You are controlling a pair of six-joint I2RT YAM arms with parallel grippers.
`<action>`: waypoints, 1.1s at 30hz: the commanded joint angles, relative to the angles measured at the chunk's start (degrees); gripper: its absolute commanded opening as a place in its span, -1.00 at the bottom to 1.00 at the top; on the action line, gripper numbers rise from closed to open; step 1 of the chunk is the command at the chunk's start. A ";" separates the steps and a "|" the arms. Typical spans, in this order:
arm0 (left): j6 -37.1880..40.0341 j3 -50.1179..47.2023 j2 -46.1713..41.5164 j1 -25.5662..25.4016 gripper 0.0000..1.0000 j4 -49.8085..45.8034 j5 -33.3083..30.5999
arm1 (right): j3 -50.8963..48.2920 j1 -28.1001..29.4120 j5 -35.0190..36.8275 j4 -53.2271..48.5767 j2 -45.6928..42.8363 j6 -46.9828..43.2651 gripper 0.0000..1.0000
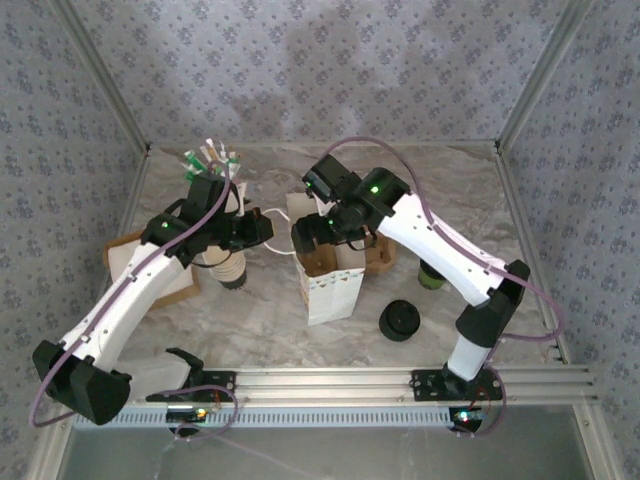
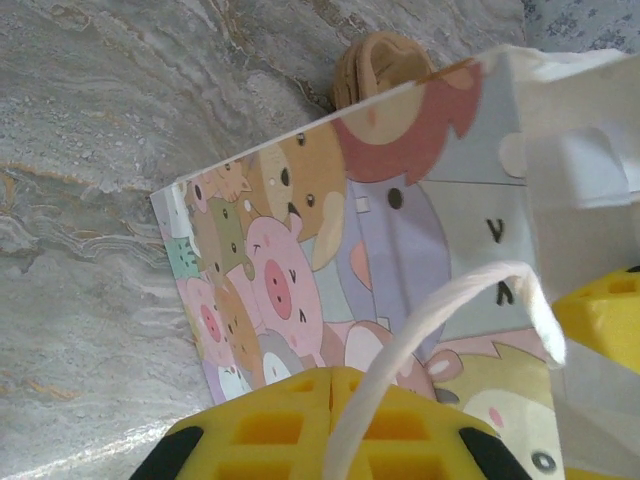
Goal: Pack the takeout coffee
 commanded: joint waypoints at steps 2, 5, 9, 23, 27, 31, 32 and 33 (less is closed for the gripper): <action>1.03 2.86 -0.60 0.97 -0.86 -1.31 -0.26 | 1.89 0.13 -1.59 2.09 -3.72 0.28 0.81; 1.29 2.73 -0.80 1.67 -0.86 -1.63 -0.04 | 2.17 0.15 -1.90 3.51 -5.84 0.07 0.89; 1.70 2.42 -1.38 2.72 -0.86 -2.10 0.23 | 2.59 -0.03 -2.03 4.49 -8.83 -0.54 1.00; 2.81 2.51 -3.76 5.80 -0.86 -5.02 0.61 | -7.04 -4.21 -0.50 5.29 -20.76 -2.31 1.00; 2.97 2.60 -4.29 6.50 -0.86 -5.55 0.58 | -11.27 -6.66 -1.57 5.56 -23.85 -2.30 0.99; 3.39 3.80 -4.47 7.00 -0.85 -6.68 0.40 | -14.44 -8.87 -2.44 5.82 -26.57 -2.22 1.00; 3.48 4.31 -4.38 7.14 -0.85 -6.92 0.48 | -15.07 -9.46 -2.74 5.82 -27.17 -2.26 1.00; 3.71 4.86 -4.16 7.23 -0.86 -7.33 0.36 | -15.60 -9.92 -2.94 5.82 -27.65 -2.21 1.00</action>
